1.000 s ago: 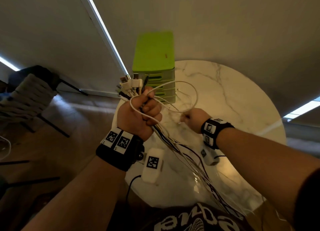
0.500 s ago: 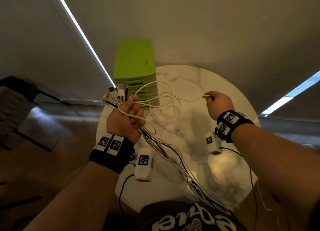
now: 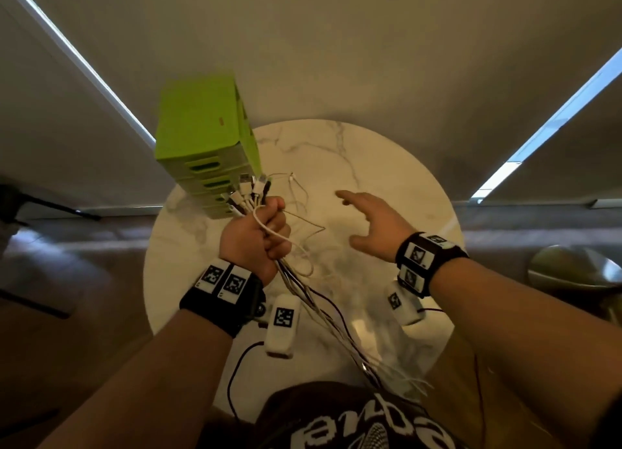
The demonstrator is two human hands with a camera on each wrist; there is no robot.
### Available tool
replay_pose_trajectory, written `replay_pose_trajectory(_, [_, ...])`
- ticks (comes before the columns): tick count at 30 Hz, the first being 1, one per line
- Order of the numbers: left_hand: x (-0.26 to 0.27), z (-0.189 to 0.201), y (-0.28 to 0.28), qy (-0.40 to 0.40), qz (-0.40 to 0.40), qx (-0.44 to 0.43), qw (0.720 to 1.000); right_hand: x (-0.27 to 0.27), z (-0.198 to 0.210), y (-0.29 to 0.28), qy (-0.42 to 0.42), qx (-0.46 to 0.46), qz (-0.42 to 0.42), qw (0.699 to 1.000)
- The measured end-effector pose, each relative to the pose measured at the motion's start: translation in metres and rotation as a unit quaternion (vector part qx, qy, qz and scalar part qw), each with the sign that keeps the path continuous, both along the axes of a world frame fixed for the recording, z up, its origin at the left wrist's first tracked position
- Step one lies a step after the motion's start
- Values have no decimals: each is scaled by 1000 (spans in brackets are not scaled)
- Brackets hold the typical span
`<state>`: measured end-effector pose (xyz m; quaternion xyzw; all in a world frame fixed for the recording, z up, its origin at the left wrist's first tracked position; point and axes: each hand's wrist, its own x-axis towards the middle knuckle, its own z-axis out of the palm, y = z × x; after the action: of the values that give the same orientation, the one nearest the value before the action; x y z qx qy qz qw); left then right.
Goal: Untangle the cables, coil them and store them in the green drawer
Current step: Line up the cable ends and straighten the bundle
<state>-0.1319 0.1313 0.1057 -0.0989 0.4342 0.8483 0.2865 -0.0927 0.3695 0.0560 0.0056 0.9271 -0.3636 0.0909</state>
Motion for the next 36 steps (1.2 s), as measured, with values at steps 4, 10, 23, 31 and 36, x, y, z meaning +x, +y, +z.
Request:
replay_pose_trajectory(4, [13,2,29,25,-63,-56,996,-1,22,-30,-81,-165,92,979])
replay_pose_trajectory(10, [26,1,56,36,-19,-124,991,14,5,44,-90,57,-31,994])
replay_pose_trajectory(23, [71,5,132,61,58,-221,972,33,63,72,16,-254,60,965])
replay_pose_trajectory(31, [76,14,149,33,60,-296,953,32,74,49,230,-184,60,954])
replay_pose_trajectory(36, [78,13,149,56,56,-290,954,25,67,42,203,-199,65,957])
